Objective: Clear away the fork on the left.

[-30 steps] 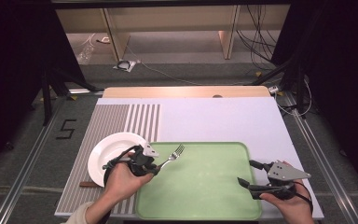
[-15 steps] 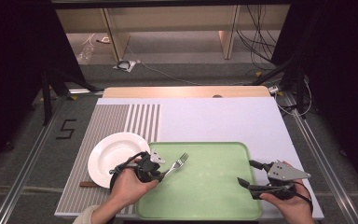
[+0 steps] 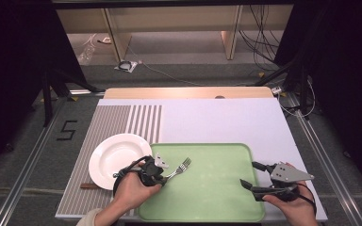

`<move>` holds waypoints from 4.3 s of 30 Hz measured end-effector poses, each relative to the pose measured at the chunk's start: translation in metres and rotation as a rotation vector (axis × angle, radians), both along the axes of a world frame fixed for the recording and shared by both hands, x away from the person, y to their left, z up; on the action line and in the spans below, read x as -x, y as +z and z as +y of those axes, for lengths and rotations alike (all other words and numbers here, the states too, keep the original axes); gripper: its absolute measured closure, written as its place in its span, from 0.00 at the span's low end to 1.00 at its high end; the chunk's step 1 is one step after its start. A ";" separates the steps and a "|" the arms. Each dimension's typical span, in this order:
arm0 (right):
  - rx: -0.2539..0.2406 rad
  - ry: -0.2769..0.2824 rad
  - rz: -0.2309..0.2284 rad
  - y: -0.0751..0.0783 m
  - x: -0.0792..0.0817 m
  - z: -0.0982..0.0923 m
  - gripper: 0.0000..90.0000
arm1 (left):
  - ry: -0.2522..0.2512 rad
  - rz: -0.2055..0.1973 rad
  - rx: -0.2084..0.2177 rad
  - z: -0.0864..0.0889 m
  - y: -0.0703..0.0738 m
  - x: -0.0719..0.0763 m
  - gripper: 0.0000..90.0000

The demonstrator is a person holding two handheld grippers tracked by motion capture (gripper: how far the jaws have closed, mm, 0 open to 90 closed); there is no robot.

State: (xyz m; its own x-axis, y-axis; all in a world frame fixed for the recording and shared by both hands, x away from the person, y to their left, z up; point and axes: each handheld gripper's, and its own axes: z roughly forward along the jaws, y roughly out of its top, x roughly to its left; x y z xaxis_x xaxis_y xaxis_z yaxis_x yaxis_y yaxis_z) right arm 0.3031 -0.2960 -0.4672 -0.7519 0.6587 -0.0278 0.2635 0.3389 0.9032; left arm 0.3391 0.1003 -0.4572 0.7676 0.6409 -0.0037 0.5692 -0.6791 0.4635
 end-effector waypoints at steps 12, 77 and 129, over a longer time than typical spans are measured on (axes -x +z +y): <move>-0.002 0.001 0.002 0.000 0.000 0.000 0.27 | -0.025 0.035 0.039 0.003 -0.005 0.003 0.84; 0.003 0.003 0.007 -0.001 -0.001 0.002 0.27 | -0.241 -0.021 0.050 -0.064 -0.010 -0.031 1.00; -0.002 -0.003 0.006 -0.001 -0.001 0.001 0.27 | -0.003 -0.258 0.340 0.034 0.012 -0.015 0.43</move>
State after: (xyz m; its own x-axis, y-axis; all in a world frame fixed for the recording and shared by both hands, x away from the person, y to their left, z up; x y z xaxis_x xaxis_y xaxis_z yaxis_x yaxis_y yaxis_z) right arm 0.3041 -0.2946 -0.4678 -0.7501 0.6610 -0.0218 0.2700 0.3361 0.9023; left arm 0.3538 0.1339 -0.4454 0.7730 0.6340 -0.0217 0.4031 -0.4645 0.7885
